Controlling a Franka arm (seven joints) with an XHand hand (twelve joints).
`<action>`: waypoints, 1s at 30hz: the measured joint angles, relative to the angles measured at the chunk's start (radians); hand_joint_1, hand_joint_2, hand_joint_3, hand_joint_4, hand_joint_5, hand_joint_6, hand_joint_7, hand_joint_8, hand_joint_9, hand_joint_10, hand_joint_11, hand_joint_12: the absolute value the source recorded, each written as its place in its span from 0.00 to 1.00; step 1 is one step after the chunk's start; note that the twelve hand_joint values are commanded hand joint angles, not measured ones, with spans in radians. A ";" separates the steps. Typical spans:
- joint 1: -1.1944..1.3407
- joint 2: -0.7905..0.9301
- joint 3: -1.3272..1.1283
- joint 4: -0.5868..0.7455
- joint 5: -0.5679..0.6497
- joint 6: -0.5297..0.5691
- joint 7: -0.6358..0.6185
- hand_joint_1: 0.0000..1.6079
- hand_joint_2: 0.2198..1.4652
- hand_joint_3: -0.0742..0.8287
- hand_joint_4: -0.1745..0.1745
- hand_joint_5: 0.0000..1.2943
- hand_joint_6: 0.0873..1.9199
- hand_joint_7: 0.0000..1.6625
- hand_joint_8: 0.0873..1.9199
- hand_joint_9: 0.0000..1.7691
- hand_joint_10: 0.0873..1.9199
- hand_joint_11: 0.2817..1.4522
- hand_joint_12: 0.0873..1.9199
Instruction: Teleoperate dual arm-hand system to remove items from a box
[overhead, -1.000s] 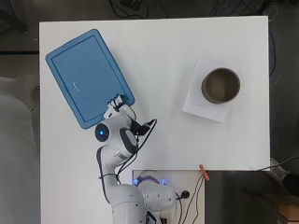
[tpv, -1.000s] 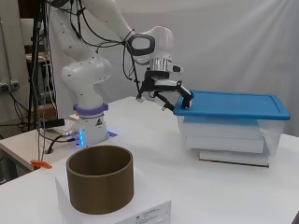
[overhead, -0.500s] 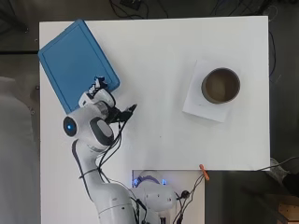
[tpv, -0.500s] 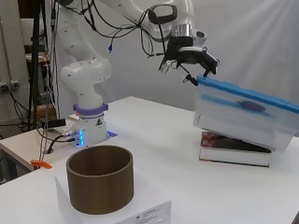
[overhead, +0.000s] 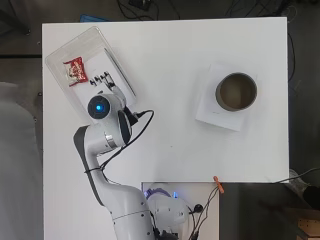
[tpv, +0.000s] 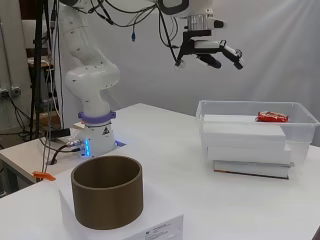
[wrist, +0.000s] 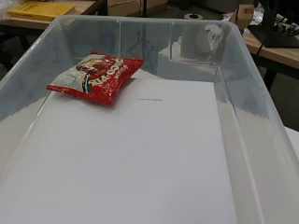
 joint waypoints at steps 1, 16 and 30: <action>0.000 0.041 0.003 0.015 -0.001 0.003 -0.006 0.11 0.62 0.07 0.63 0.32 0.00 0.27 0.00 0.31 0.00 0.22 0.00; 0.137 0.717 0.115 0.641 -0.351 -0.173 0.051 0.13 0.54 0.08 0.55 0.33 0.00 0.27 0.00 0.29 0.00 0.19 0.00; 0.166 0.782 0.128 0.579 -0.414 -0.130 -0.006 0.14 0.52 0.07 0.44 0.22 0.00 0.21 0.00 0.23 0.00 0.15 0.00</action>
